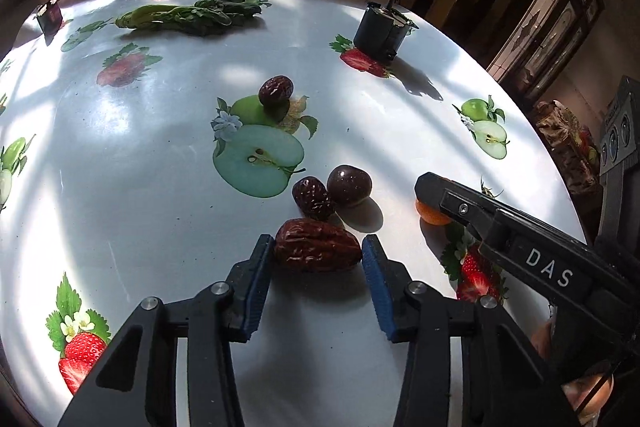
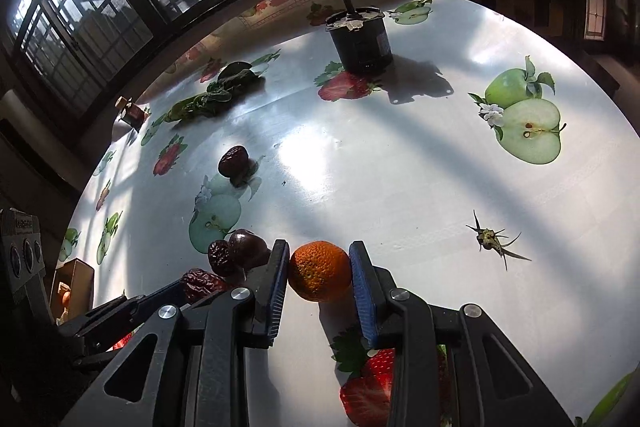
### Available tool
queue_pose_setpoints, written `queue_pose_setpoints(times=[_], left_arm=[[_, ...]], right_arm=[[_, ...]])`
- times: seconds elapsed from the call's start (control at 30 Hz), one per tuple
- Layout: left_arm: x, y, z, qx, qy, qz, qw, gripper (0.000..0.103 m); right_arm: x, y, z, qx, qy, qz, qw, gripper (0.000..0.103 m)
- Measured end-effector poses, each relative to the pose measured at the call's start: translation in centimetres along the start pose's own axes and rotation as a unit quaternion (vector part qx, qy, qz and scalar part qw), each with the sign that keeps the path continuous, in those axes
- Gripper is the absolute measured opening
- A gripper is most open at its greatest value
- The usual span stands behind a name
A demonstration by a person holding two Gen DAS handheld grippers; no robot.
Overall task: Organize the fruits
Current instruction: 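Grasp a red date with left tool while right tool grasps a tangerine, then carry the date and tangerine into the box and open both tools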
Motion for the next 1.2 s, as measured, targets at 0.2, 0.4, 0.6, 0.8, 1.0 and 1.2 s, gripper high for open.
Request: queue_pose_setpoints(times=[0.2,0.4,0.6,0.8,1.0,1.2], left_arm=[[1.3,3.5,0.0,-0.018,0.024,-0.008,0.9995,0.043],[5.5,10.5,-0.7,-0.061,0.068,-0.025,0.9955,0.044],[14.3,18.3,-2.4,-0.129,0.128,0.005,0.9833,0.044],[25.2,24.9,-4.8,-0.180,0.201,0.063,0.9608,0.044],[33.3,28.3,-7.5,-0.206,0.257,0.118,0.9370,0.044],[37.5,28.1,-10.0,-0.187,0.289,0.137,0.9289,0.044]], right_arm=[[-0.1,0.6,0.3,-0.018,-0.003,0.000,1.000,0.033],[1.0,1.0,0.4,-0.030,0.004,0.009,0.999,0.033],[3.3,0.7,-0.5,-0.026,0.033,-0.003,0.999,0.033],[9.3,1.7,-2.6,-0.015,0.079,0.016,0.997,0.033],[19.9,3.5,-3.5,-0.015,0.142,0.081,0.986,0.033],[31.8,3.7,-6.5,0.008,0.215,0.159,0.963,0.033]])
Point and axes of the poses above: each gripper's, at about its wrist camera, not at the fingertips, and y roughly against the way its jaws point, x to its left, z to its top, the point moved 10 cm from there along -y, roughly the way its jaws point, and after that the axes turned 13 degrees about y, right-handed, at the moved point
